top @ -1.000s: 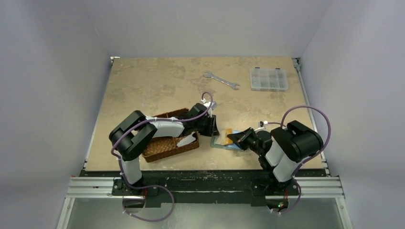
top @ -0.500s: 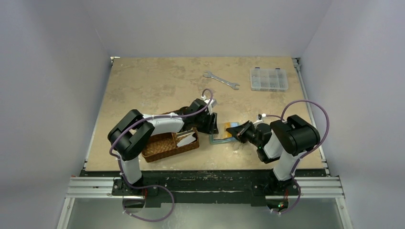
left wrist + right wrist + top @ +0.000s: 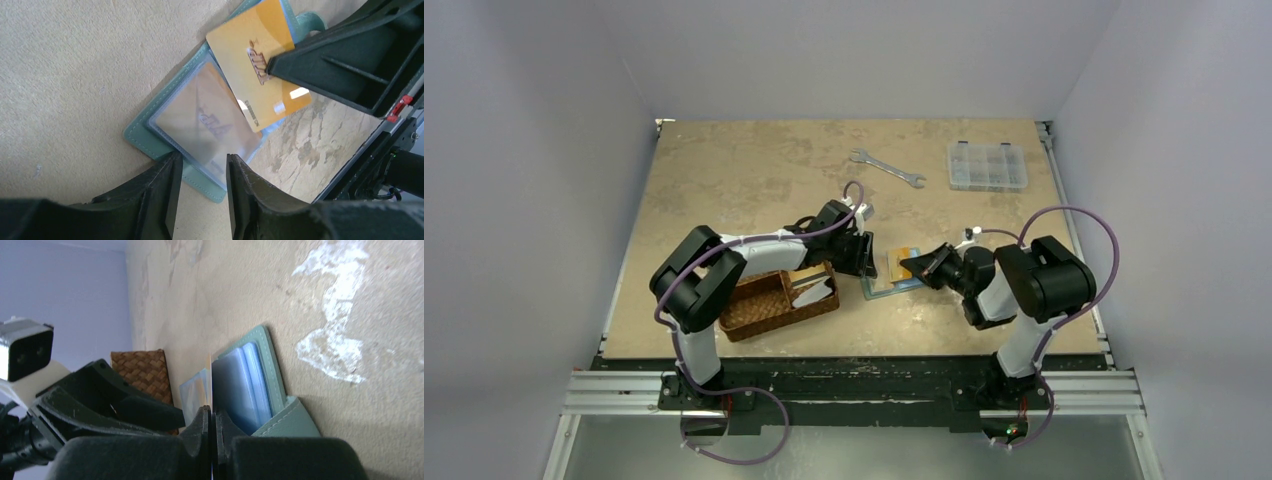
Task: Put the credit cards into the card holder
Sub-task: Insert the credit card into the card holder.
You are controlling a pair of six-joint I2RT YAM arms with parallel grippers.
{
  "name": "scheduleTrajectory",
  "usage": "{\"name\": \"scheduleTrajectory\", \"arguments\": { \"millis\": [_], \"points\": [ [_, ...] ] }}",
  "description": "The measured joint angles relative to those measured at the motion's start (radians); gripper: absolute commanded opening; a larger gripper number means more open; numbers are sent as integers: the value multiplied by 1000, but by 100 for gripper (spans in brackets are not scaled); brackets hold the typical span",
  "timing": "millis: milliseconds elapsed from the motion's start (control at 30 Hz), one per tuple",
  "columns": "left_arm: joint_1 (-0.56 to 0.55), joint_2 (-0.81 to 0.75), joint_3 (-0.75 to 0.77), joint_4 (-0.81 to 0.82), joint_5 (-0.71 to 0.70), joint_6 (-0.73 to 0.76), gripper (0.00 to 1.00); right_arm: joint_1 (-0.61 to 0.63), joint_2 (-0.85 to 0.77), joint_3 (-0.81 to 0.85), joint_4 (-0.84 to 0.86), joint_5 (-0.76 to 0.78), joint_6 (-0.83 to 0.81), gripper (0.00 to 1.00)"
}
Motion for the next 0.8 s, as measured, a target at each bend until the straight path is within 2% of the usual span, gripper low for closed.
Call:
{"name": "scheduleTrajectory", "arguments": {
  "millis": [133, 267, 400, 800],
  "points": [
    [0, 0, -8, 2, 0, 0, 41, 0, -3, -24, 13, -36, -26, 0],
    [0, -3, -20, 15, 1, 0, 29, 0, -12, -36, 21, -55, -63, 0],
    [-3, -2, -26, 15, 0, -1, 23, -1, -3, -42, 50, -77, -70, 0],
    [-9, 13, -26, 36, 0, -5, 17, -2, 56, -113, 187, -100, -48, 0]
  ]
}}
